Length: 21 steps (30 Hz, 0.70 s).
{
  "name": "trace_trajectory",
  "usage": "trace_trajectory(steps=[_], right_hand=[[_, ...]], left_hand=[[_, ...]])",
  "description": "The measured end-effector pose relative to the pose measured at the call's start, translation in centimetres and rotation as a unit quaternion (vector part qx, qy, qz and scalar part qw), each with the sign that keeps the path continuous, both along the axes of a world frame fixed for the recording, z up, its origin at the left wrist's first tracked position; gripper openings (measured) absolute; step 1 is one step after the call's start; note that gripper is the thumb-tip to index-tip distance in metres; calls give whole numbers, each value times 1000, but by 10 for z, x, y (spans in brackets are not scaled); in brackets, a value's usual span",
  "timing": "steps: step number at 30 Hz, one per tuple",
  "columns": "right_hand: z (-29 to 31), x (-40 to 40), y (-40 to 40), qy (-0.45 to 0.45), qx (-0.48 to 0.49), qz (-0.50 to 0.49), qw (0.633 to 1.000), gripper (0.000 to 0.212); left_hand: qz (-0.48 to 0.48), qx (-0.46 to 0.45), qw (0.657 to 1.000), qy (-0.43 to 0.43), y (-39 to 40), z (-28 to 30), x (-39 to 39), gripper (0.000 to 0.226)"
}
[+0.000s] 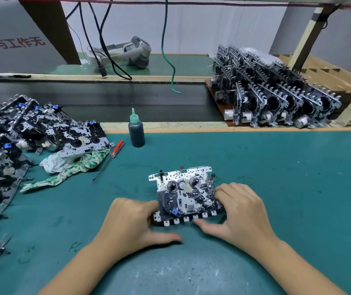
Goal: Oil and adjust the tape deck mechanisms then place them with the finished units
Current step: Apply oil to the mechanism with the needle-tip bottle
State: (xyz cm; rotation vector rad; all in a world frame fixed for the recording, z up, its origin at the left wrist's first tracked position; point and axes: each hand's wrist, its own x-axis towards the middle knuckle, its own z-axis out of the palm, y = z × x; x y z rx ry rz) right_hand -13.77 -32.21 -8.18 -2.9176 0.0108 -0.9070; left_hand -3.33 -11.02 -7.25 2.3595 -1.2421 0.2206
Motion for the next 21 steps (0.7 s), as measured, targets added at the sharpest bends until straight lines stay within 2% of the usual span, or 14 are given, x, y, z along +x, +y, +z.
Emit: trace_trajectory(steps=[2, 6, 10, 17, 21], right_hand=[[-1, 0, 2, -7, 3, -13, 1000, 54], [2, 0, -8, 33, -5, 37, 999, 52], [4, 0, -13, 24, -28, 57, 998, 52], [5, -2, -15, 54, 15, 97, 994, 58], [3, -2, -14, 40, 4, 83, 996, 49]], left_hand=[[-31, 4, 999, -18, 2, 0, 1, 59], [-9, -11, 1000, -28, 3, 0, -1, 50], [-13, -25, 999, -42, 4, -2, -1, 41], [42, -39, 996, -72, -2, -6, -2, 48], [26, -28, 998, -58, 1, -7, -2, 48]])
